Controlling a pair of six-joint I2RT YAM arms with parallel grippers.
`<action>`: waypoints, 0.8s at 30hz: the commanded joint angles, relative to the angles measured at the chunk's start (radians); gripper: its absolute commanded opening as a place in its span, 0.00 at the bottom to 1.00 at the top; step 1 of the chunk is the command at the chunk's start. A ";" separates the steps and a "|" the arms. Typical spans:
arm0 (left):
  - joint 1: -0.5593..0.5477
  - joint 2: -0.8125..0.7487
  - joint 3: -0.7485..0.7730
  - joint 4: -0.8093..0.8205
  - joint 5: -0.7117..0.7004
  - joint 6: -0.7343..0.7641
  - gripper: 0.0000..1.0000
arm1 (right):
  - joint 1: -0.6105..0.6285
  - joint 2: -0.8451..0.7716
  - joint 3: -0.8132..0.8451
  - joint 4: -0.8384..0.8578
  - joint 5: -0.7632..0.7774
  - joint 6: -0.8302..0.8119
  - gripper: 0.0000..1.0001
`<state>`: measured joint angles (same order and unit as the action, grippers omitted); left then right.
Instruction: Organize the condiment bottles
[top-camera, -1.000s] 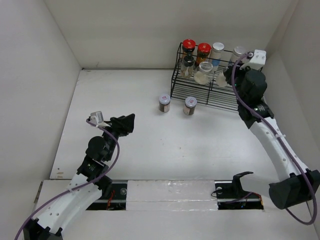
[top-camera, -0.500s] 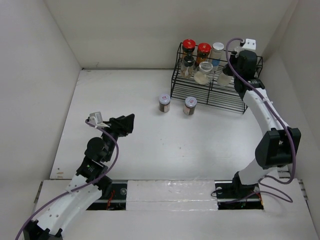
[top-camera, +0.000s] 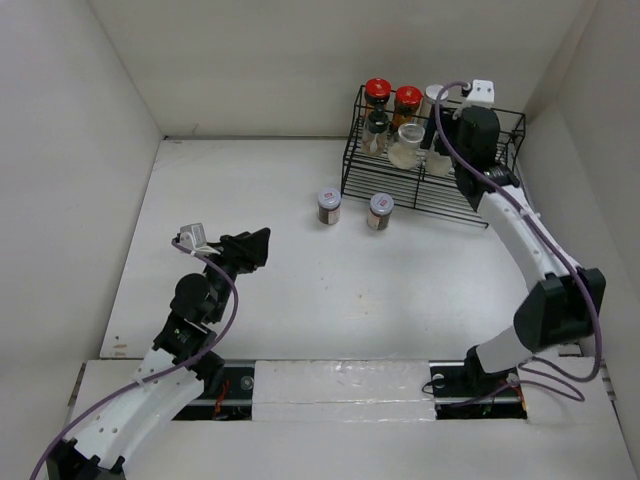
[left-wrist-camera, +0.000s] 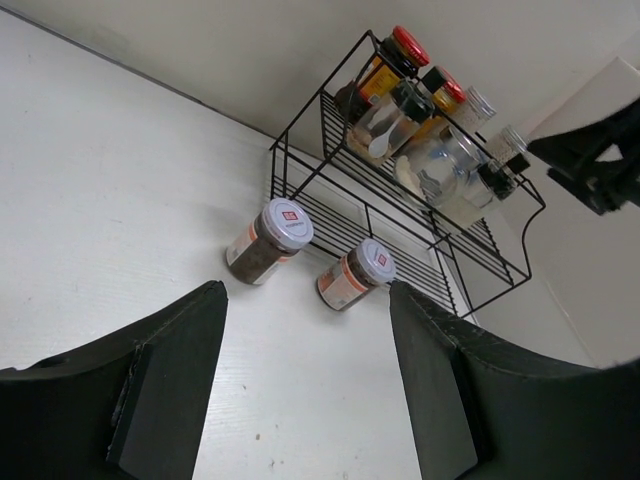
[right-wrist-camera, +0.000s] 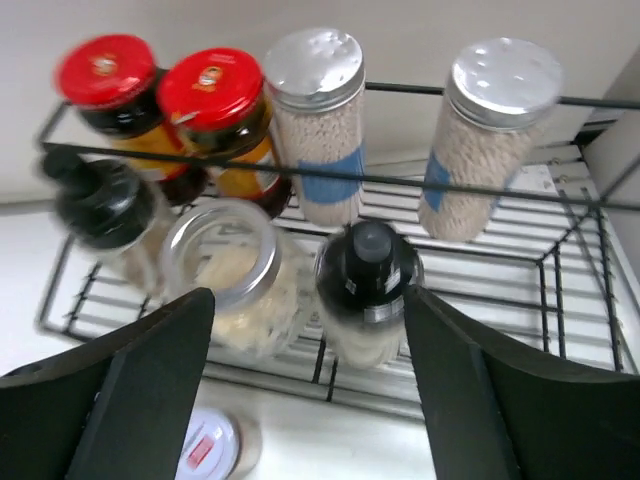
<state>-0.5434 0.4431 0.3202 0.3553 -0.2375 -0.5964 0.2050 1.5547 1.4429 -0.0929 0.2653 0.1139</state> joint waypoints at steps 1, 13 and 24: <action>-0.004 0.000 0.025 0.039 0.003 -0.009 0.62 | 0.071 -0.201 -0.088 0.085 0.066 0.020 0.81; -0.004 0.031 0.039 0.045 0.026 0.000 0.68 | 0.255 -0.198 -0.603 0.271 -0.107 0.149 1.00; -0.004 0.032 0.039 0.043 0.026 0.009 0.69 | 0.320 0.157 -0.342 0.234 -0.006 0.092 1.00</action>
<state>-0.5434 0.4831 0.3256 0.3538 -0.2306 -0.6022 0.5266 1.6817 1.0172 0.0830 0.2020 0.2279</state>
